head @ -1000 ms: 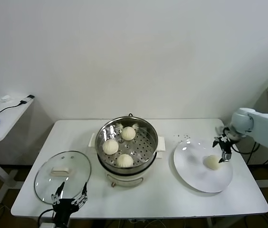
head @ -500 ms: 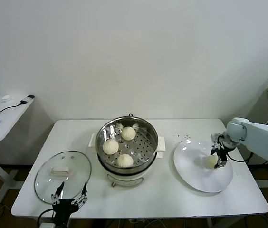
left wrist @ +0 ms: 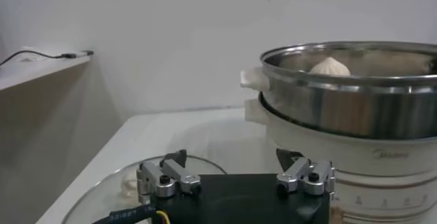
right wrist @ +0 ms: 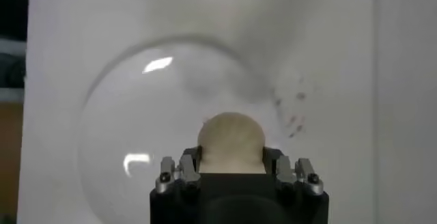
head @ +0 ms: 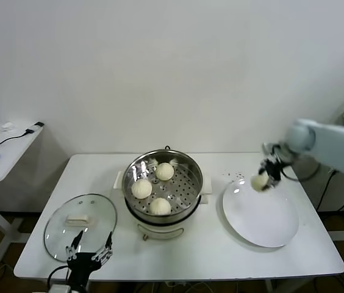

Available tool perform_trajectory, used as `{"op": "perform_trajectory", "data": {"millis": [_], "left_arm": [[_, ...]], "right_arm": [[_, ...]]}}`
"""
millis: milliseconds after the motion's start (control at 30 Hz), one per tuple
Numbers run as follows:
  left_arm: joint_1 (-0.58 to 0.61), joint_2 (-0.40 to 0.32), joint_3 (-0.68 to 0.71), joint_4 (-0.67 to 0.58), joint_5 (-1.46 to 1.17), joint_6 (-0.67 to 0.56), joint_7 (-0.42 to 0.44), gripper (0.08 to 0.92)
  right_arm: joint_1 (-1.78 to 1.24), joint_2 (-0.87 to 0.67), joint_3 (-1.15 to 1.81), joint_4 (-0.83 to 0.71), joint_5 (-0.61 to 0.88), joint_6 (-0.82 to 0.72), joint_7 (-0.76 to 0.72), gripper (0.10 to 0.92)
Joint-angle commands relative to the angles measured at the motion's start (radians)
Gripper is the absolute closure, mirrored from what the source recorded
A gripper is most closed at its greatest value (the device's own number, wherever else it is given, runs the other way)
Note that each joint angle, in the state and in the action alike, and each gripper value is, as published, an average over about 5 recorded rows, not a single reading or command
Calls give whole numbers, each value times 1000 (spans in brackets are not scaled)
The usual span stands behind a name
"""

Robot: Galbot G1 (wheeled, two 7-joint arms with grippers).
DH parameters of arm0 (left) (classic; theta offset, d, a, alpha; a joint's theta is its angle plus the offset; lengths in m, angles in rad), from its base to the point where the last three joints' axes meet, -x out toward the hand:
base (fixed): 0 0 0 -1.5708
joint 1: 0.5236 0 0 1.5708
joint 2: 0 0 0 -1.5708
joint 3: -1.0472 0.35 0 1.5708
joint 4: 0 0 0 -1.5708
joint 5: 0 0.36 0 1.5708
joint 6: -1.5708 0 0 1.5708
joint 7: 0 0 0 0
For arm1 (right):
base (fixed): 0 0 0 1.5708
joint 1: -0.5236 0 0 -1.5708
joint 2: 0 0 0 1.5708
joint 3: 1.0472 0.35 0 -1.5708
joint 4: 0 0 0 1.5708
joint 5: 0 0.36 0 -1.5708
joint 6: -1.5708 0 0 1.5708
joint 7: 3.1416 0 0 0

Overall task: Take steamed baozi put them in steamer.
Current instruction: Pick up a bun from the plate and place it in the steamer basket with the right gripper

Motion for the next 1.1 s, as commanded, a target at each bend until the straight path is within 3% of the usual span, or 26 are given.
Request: {"op": "perform_trajectory", "data": {"millis": [33,200,367,767,1100], "left_arm": [[-9,7,1,-9,-3,-1,0,177],[-12,11,-1,-20,-15,0,0,177],[-14,11,-4,-21,-24,0,-1,177],[-16,6,-12,-23,-35,4,1,177],[-17,5,-12,-19,-37,8,2,177]], "right_arm": [[405,276,-82,207,471,-105,45,419],[325,407,-39,235,530,-152,112,417],[187,483,-75,215,481,-176,173,415],[-42,509,-90,44,343,-185,218,414],[-69,507,-85,21,321,-178,208,414]]}}
